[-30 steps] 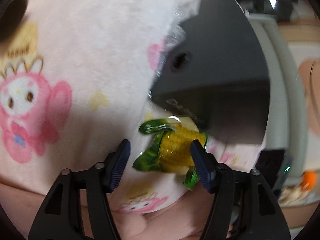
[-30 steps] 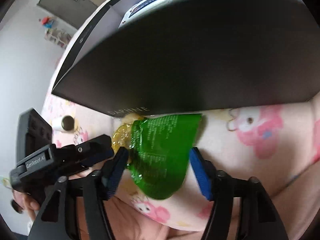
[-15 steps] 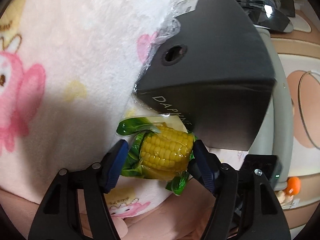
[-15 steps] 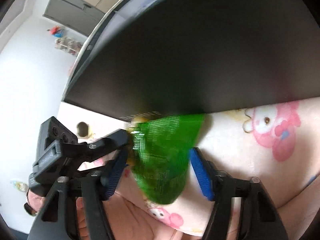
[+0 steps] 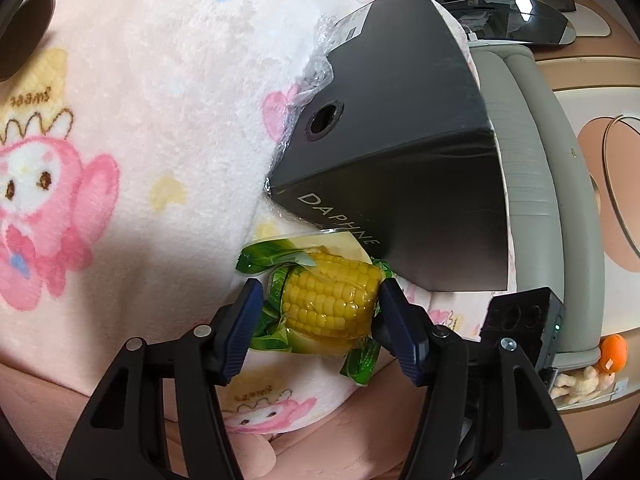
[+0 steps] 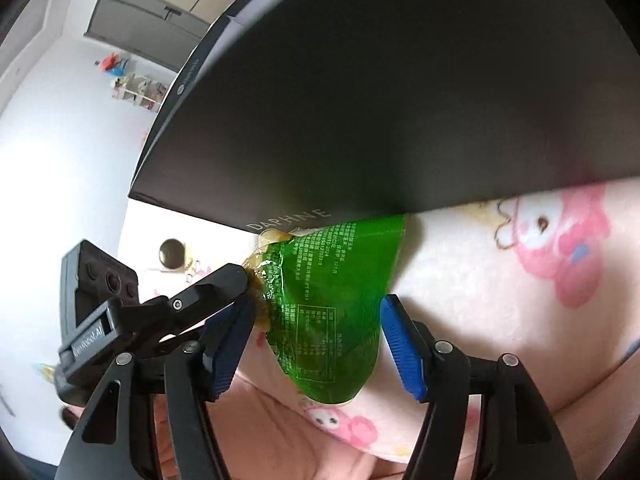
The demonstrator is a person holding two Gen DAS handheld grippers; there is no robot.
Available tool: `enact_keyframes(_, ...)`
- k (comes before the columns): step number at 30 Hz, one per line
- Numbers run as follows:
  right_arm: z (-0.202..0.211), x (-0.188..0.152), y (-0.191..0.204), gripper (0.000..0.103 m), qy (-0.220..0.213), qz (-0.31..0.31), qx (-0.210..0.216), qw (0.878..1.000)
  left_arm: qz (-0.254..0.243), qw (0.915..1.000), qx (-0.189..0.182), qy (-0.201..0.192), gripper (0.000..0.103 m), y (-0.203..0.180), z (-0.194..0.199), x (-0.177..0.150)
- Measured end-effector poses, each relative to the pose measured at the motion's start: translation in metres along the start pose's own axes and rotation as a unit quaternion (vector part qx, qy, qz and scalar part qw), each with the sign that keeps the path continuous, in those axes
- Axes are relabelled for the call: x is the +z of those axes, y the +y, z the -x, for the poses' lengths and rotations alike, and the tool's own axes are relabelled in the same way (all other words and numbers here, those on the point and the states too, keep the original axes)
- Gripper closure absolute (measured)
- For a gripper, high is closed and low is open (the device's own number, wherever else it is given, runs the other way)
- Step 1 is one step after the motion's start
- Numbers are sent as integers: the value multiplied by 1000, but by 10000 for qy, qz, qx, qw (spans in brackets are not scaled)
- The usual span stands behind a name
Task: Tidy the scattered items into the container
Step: 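Lift the green corn package with both tools over the box rim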
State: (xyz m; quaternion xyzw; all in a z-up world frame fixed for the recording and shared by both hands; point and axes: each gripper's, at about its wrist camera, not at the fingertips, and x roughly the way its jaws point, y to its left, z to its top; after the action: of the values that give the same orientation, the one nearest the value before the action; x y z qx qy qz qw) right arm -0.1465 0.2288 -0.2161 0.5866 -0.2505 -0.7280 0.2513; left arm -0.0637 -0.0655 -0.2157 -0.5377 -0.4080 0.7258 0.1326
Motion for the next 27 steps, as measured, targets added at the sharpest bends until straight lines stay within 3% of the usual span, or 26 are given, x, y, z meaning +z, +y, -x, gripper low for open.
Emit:
enact_keyframes(4,10,-9,15,47,-44,227,132,9996,-231,9995,-108,-179,46,-9,22,-4)
enact_keyframes(5,13,-10,18,47,-55,279,195,9994,-299,9992,-145,-234,54,-12,28,-5)
enact_keyframes(6,17,-11,22,47,-57,322,295,9990,-367,9987,-181,-290,69,-15,35,-6)
enact_keyframes(8,28,-13,32,45,-219,491,236,9983,-468,9978,-259,-393,75,-22,45,-7)
enact_keyframes(11,36,-13,44,47,-162,670,600,9958,-554,9974,-102,-446,75,-25,49,-4)
enact_keyframes(14,33,-12,39,47,-236,554,325,9977,-264,9991,116,-320,75,-8,34,7)
enact_keyframes(18,23,-9,16,47,-147,155,-21,9998,-225,9976,564,-336,73,2,43,7)
enact_keyframes(23,13,-10,14,47,-135,26,-201,9997,-131,9980,535,-325,59,14,50,6)
enact_keyframes(25,13,-12,16,47,-131,99,-390,9991,9,9987,426,-282,46,21,48,9)
enact_keyframes(27,11,-13,13,46,-136,77,-625,9979,168,9991,312,-239,42,28,45,12)
